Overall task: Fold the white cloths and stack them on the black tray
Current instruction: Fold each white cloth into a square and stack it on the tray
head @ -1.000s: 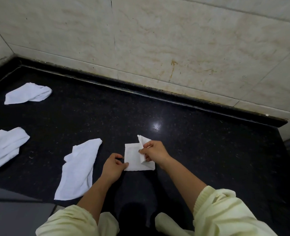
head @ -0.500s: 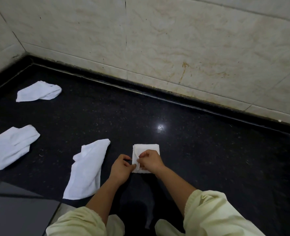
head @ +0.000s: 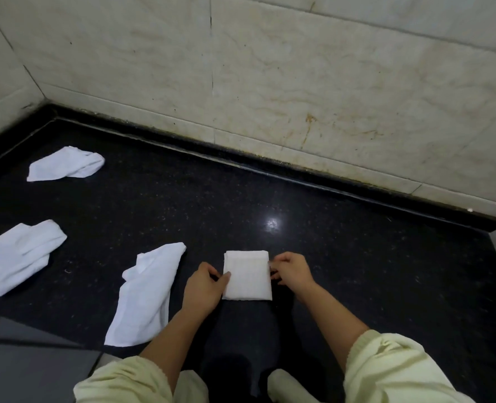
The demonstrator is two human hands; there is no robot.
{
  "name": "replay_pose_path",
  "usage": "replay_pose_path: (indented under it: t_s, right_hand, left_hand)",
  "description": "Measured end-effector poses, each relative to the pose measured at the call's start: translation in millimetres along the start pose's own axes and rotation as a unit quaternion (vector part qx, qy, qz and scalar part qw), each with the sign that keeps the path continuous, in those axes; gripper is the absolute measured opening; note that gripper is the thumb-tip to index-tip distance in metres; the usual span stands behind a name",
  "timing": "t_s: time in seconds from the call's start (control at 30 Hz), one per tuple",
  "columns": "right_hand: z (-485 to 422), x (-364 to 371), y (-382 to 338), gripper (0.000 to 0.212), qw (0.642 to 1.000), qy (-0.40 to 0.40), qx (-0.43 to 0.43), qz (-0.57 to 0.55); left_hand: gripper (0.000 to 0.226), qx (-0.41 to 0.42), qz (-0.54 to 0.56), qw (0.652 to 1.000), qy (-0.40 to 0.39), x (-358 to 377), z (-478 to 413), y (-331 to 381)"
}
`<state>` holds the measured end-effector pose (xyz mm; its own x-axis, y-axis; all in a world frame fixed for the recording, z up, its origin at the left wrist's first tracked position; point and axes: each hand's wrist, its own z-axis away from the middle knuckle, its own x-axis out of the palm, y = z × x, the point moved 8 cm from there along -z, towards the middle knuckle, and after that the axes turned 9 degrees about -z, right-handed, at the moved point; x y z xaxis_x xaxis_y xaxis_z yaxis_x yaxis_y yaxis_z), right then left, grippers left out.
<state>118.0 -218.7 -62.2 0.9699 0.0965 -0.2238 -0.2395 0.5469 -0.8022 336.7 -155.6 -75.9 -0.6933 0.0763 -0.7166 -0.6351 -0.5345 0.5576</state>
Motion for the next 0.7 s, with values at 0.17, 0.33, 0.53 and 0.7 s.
replay_pose_path:
  t_s: [0.17,0.33,0.53,0.7]
  right_hand:
    - [1.3,-13.6,20.3,0.013,0.999,0.017,0.014,0.045]
    - [6.2,-2.5,22.0,0.014,0.995,0.013,-0.007,0.097]
    - [8.1,7.6,28.0,0.015,0.999,0.007,0.046,0.026]
    - [12.8,8.9,27.1,0.016,0.991,0.0,0.091,-0.101]
  left_hand:
    - [0.039,0.012,-0.058,0.998,0.001,8.0,4.5,8.6]
    - [0.032,-0.01,-0.059,0.998,-0.025,12.3,0.7,13.5]
    - [0.02,-0.067,-0.012,0.995,-0.066,15.1,0.0,13.8]
    - [0.02,-0.142,0.161,0.964,-0.155,23.2,3.2,9.5]
